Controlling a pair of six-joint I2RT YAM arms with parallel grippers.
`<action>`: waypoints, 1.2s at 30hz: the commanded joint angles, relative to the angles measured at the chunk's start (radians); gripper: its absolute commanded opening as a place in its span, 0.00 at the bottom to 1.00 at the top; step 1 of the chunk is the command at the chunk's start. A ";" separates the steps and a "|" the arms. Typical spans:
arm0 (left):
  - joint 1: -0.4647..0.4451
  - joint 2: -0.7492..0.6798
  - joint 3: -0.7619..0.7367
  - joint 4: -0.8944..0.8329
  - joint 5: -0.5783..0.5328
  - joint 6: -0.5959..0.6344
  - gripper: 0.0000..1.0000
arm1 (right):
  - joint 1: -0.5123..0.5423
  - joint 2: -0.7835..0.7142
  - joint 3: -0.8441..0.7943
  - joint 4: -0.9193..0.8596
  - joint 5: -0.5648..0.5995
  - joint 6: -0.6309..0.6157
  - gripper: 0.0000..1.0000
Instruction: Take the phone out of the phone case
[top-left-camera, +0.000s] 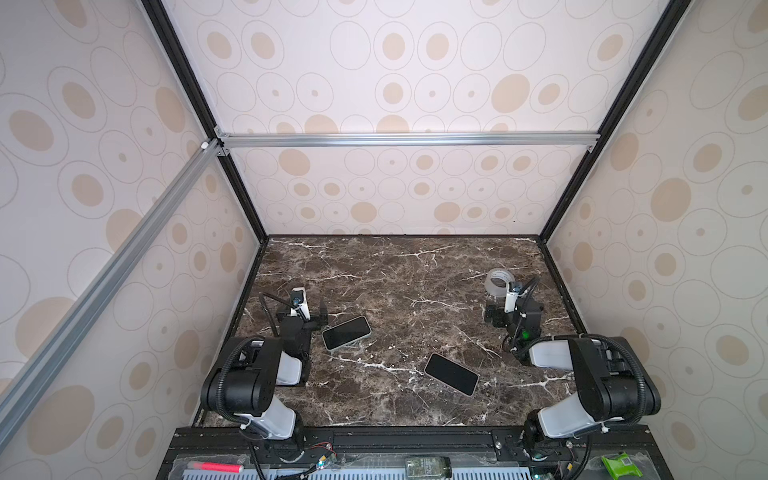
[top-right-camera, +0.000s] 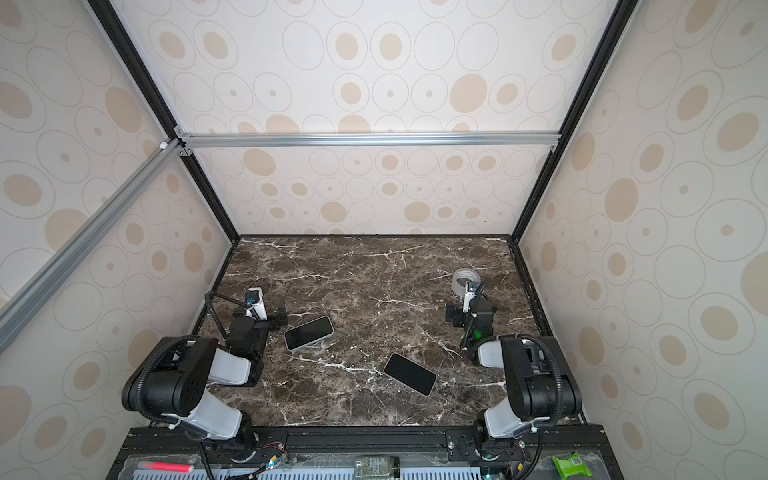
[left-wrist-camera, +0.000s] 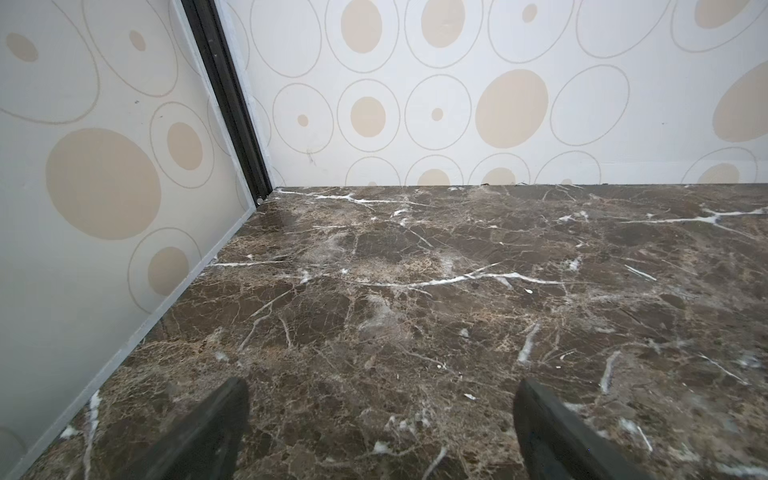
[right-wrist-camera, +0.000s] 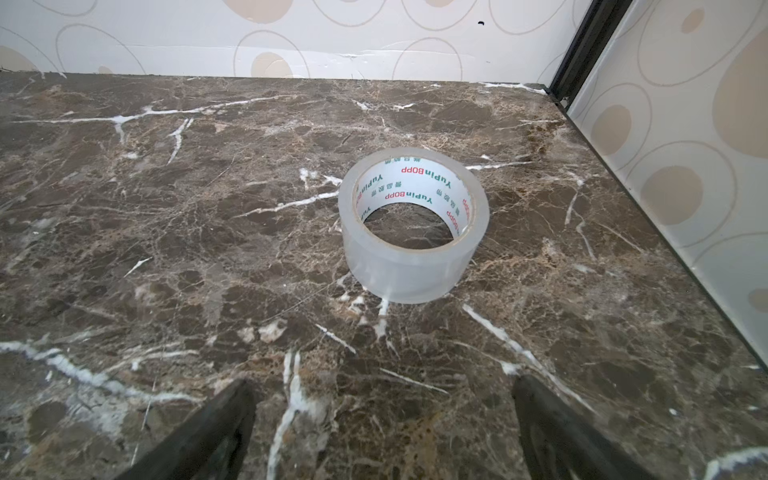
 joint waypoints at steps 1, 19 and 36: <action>0.007 0.002 0.013 0.048 0.005 0.027 0.99 | 0.009 0.011 0.018 0.029 0.006 -0.015 1.00; 0.007 0.002 0.012 0.053 0.000 0.026 0.99 | 0.009 0.013 0.018 0.028 0.006 -0.015 1.00; -0.025 -0.105 -0.093 0.169 -0.097 0.035 0.99 | 0.009 -0.080 -0.017 0.019 -0.047 -0.036 1.00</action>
